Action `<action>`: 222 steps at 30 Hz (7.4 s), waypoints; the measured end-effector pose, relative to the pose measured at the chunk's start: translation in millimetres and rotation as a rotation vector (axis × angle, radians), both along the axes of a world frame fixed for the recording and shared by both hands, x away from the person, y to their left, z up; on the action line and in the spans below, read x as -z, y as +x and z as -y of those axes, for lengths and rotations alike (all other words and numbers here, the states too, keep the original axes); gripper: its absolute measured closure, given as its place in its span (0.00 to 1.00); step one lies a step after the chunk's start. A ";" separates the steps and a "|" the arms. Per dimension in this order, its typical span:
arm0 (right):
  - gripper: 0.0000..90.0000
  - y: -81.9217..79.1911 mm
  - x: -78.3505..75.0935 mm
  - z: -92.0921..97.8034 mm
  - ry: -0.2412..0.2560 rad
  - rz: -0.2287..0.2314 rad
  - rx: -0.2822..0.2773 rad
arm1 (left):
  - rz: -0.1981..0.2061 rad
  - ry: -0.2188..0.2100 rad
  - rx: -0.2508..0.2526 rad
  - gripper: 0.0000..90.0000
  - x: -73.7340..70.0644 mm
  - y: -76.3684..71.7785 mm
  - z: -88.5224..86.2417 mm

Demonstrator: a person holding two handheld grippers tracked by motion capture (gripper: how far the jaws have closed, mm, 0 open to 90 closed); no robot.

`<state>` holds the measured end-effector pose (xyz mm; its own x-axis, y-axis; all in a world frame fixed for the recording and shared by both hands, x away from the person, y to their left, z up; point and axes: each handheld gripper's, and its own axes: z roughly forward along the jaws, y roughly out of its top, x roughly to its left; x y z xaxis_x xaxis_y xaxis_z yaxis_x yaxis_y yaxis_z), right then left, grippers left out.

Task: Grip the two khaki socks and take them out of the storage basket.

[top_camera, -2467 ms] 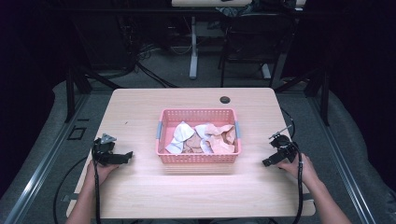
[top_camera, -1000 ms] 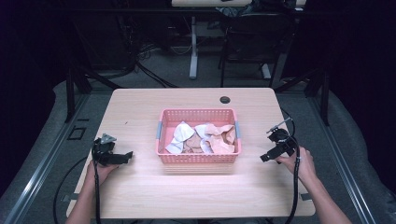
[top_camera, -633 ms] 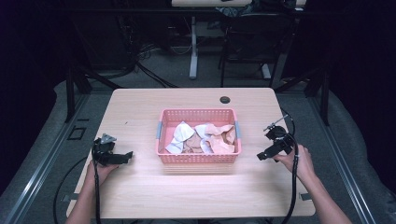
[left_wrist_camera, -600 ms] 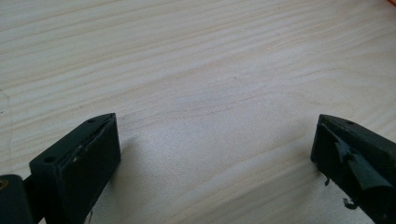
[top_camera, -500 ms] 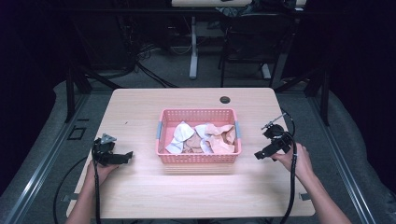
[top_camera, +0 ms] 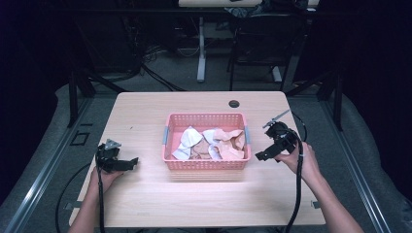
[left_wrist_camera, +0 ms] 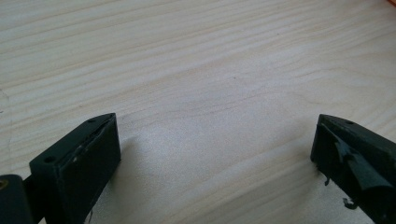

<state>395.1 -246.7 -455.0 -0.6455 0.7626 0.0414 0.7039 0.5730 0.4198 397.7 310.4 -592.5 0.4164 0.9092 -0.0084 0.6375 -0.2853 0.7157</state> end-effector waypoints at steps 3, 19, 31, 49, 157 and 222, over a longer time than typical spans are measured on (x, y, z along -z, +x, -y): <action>0.00 2.6 -7.5 -11.0 0.017 0.009 -0.017 | 0.000 0.000 0.000 0.02 0.0 0.0 0.0; 0.05 29.9 -6.6 -77.1 0.022 -0.028 -0.094 | 0.000 -0.001 0.001 0.02 0.0 0.0 -0.1; 0.08 40.9 14.1 -105.1 0.003 -0.079 -0.109 | -0.001 -0.001 0.001 0.02 -0.1 -0.1 -0.1; 0.47 51.8 50.0 -124.6 -0.107 -0.152 -0.066 | 0.001 -0.002 0.004 0.02 0.0 0.1 0.0; 0.96 11.0 -89.3 -9.8 0.151 0.158 0.041 | -0.004 0.002 0.008 0.00 0.2 -1.4 3.5; 0.02 38.6 -15.7 44.9 0.109 -0.024 0.144 | -0.002 0.005 0.029 0.00 0.1 -1.0 3.9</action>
